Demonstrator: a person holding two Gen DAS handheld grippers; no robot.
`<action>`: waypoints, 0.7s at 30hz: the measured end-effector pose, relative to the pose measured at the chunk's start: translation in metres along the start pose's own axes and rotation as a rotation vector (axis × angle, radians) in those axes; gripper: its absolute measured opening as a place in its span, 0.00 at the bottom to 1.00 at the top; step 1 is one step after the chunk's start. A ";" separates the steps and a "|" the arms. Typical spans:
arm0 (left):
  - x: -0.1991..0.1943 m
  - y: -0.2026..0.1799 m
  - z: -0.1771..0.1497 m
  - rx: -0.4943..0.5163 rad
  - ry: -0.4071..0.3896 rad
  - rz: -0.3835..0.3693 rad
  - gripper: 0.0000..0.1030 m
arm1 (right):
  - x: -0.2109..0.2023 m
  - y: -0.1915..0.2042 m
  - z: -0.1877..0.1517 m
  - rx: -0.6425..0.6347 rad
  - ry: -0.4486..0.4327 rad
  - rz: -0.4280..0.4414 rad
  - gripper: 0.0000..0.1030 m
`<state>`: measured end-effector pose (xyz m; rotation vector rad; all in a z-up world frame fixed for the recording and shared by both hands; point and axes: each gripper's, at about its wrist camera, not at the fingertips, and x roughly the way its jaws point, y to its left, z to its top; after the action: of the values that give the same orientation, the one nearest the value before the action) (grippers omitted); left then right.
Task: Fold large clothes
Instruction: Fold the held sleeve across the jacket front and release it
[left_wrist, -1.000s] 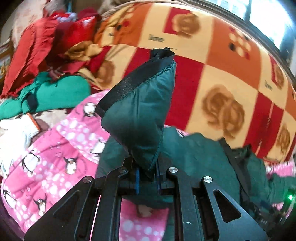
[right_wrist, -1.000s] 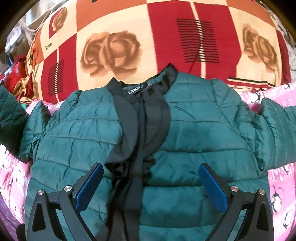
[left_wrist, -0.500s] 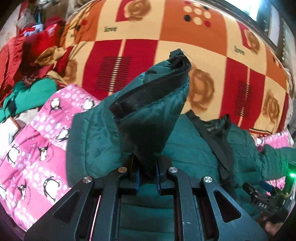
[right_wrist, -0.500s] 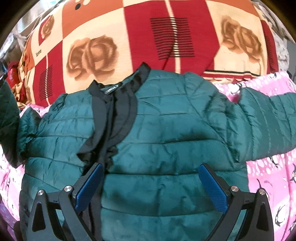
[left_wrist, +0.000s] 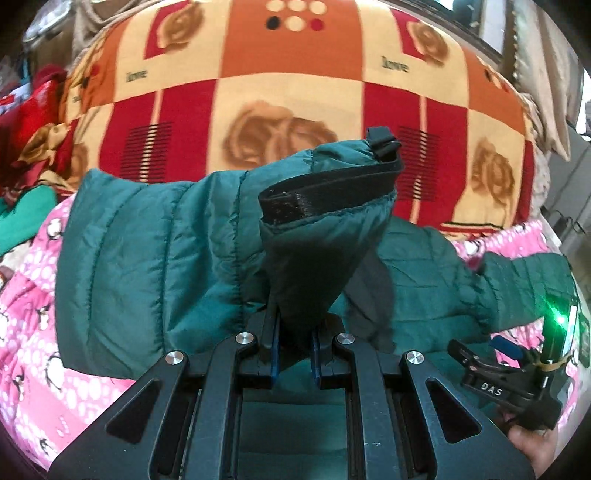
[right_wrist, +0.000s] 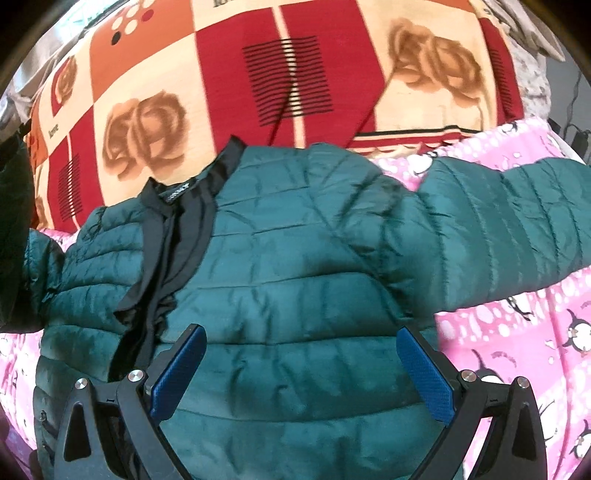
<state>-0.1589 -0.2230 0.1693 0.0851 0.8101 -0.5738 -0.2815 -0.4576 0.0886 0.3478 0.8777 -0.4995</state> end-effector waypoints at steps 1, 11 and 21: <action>0.002 -0.007 -0.001 0.007 0.004 -0.008 0.11 | 0.000 -0.004 0.000 0.004 0.000 -0.004 0.99; 0.047 -0.062 -0.013 0.054 0.096 -0.067 0.11 | 0.002 -0.038 -0.001 0.053 0.005 -0.026 0.99; 0.091 -0.090 -0.036 0.057 0.224 -0.105 0.12 | 0.011 -0.051 -0.010 0.074 0.047 -0.015 1.00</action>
<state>-0.1791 -0.3302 0.0932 0.1623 1.0198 -0.6947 -0.3102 -0.4981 0.0692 0.4217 0.9096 -0.5406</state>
